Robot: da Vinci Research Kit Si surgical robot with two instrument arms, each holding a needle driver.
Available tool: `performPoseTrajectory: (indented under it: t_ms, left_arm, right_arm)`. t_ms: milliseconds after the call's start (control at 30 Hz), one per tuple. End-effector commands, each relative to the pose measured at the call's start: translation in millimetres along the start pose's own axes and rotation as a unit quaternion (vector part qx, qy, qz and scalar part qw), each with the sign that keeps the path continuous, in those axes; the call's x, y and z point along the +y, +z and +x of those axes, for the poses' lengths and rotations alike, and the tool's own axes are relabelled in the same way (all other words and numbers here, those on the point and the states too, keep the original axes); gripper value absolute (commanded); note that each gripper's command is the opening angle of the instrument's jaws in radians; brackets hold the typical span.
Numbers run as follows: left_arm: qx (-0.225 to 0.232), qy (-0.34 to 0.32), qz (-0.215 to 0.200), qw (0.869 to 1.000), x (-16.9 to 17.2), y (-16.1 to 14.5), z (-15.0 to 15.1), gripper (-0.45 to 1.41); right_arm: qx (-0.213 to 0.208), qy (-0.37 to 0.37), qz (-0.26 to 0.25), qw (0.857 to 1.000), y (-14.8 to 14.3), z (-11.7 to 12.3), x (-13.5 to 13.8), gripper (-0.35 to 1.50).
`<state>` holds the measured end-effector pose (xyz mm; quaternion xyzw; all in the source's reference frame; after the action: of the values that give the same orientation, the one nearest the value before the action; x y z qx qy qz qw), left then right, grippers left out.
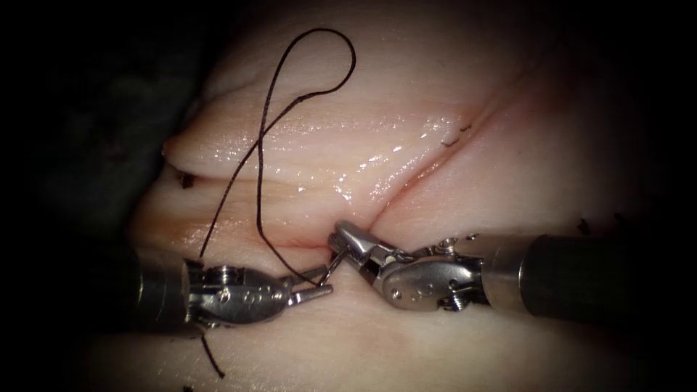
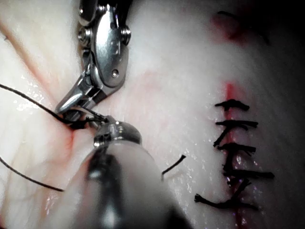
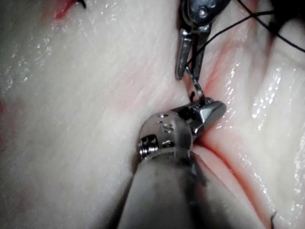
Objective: Wound Closure
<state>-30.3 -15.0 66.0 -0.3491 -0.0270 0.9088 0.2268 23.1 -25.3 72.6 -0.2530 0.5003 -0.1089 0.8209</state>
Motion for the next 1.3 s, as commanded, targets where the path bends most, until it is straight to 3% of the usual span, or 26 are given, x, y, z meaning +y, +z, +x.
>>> performPoseTrajectory:
  t_ms: [33, 400, 833, 1033, 1300]
  left_arm:
    - [0.0, 0.0, -0.001, 1.0, 0.5, 0.7, -0.2, 0.12]
    - [0.0, 0.0, -0.002, 1.0, 0.5, 0.5, -0.3, 0.12]
    - [0.007, -0.015, -0.005, 1.0, 0.8, -1.5, 1.7, 0.12]
    - [0.018, -0.022, -0.005, 1.0, 0.9, -3.0, 3.0, 0.22]
    - [0.016, -0.022, -0.002, 1.0, 1.2, -2.7, 3.6, 0.26]
  right_arm:
    - [0.001, 0.008, 0.005, 1.0, 0.7, -0.1, -1.0, -0.35]
    - [0.001, 0.037, 0.027, 0.999, 1.0, -0.8, -2.5, -0.35]
    - [0.003, 0.044, -0.015, 0.999, 0.2, 1.4, 4.3, -0.35]
    - [0.006, 0.046, -0.027, 0.999, 0.1, 0.9, 5.2, -0.35]
    - [0.02, 0.075, -0.049, 0.996, -0.1, 0.9, 7.2, -0.35]
